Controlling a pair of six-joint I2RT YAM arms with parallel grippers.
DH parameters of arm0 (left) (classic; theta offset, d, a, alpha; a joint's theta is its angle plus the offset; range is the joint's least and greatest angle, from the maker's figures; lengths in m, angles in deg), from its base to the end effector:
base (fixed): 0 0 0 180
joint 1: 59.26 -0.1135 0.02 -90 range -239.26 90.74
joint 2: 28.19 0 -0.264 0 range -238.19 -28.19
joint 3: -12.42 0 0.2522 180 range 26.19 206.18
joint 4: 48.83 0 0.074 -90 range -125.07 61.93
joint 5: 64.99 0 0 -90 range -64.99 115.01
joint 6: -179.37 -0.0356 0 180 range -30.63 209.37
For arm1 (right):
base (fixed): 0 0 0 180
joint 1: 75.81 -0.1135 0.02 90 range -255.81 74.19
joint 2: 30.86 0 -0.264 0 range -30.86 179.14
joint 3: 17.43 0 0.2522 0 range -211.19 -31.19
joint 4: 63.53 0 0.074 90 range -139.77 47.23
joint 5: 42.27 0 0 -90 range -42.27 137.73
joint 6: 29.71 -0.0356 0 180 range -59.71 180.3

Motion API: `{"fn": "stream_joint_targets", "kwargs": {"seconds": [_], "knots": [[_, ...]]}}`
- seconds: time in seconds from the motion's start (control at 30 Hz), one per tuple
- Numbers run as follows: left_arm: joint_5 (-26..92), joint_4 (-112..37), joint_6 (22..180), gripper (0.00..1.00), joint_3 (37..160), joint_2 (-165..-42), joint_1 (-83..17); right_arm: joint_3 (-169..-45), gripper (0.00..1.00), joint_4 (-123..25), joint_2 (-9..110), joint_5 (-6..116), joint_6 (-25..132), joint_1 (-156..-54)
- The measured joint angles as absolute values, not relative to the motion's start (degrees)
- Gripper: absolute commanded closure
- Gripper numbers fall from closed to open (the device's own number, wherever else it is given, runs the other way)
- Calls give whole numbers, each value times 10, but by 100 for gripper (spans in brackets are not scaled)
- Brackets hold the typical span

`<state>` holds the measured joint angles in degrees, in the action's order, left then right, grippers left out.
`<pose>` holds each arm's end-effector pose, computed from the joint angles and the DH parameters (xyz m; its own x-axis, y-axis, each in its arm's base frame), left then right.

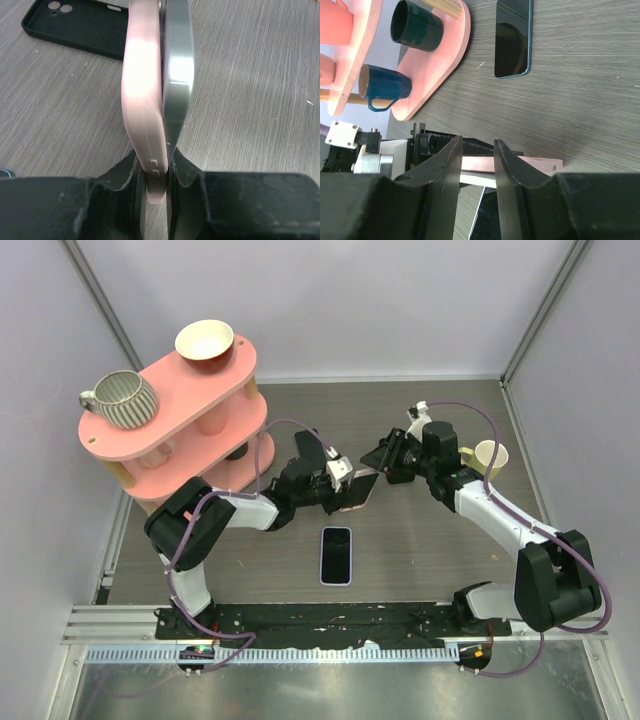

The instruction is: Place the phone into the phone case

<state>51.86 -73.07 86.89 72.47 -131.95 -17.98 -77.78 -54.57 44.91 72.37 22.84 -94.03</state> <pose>0.2635 -0.2528 0.1604 -0.2109 0.2365 -0.9484 0.9186 0.3797 -0.1096 0.2757 0.1064 0.2584 -0.7034 0.3503 -0.6184 -0.2736 0.6696 0.6905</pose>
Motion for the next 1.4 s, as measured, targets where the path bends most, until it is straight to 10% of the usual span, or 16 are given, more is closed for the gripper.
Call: {"fn": "stream_joint_targets", "kwargs": {"seconds": [0.53,0.83,1.17,1.4], "knots": [[494,-787,860,62,717,-1334,-170,-785,64,-509,444,671,256,-959],[494,-796,859,78,717,-1334,-170,-780,64,-505,444,671,256,-959],[498,-796,858,71,717,-1334,-170,-779,65,-490,426,668,257,-959],[501,-796,858,71,717,-1334,-170,-786,87,-469,395,664,257,-959]]}}
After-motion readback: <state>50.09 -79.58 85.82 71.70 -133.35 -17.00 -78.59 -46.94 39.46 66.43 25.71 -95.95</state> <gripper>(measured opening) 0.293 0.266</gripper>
